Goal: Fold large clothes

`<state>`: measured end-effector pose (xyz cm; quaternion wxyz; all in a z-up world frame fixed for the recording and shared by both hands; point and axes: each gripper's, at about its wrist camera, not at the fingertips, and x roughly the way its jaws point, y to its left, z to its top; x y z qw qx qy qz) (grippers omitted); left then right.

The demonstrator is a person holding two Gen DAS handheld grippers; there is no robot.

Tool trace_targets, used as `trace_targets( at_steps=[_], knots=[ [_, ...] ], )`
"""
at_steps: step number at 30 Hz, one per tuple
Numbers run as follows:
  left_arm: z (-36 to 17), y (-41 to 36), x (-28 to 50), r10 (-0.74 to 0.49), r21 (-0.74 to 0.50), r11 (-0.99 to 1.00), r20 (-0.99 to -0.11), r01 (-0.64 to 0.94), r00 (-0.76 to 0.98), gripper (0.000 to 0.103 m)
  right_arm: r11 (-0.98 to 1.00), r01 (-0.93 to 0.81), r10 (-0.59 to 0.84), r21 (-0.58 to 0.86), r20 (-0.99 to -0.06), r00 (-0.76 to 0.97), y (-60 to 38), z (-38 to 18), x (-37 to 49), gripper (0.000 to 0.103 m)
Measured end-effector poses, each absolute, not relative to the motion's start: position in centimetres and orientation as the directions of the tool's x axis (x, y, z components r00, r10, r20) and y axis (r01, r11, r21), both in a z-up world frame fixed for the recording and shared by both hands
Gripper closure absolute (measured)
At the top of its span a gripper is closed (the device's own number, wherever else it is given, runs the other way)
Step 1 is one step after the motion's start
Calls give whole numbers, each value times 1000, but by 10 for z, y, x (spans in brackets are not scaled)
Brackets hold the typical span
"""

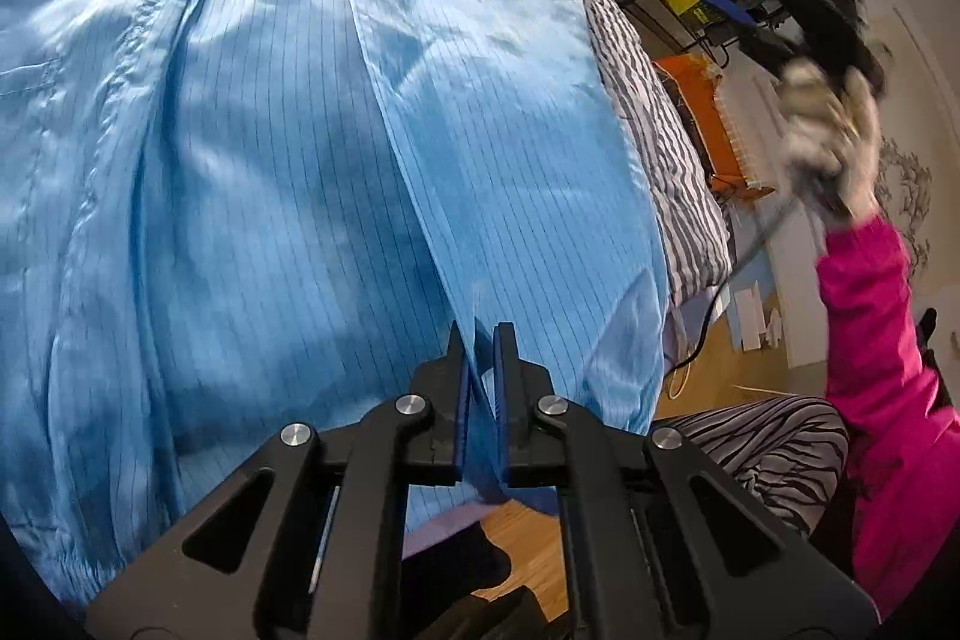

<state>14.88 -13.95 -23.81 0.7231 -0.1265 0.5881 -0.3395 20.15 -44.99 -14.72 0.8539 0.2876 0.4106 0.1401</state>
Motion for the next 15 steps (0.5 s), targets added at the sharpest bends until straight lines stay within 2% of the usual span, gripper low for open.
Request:
trace_targets(
  at_steps=[5, 10, 15],
  knots=[
    [-241, -140, 140, -634, -570, 736, -770, 366, 77, 100, 826, -12, 472, 563, -680, 561, -427, -143, 116, 54],
    [-249, -148, 139, -633, -568, 732, -771, 377, 69, 100, 790, 10, 552, 613, -717, 425, -388, -193, 53, 58],
    [-254, -152, 142, -626, -560, 736, -777, 380, 69, 100, 744, 63, 614, 665, -718, 329, -364, -248, 49, 60]
  ],
)
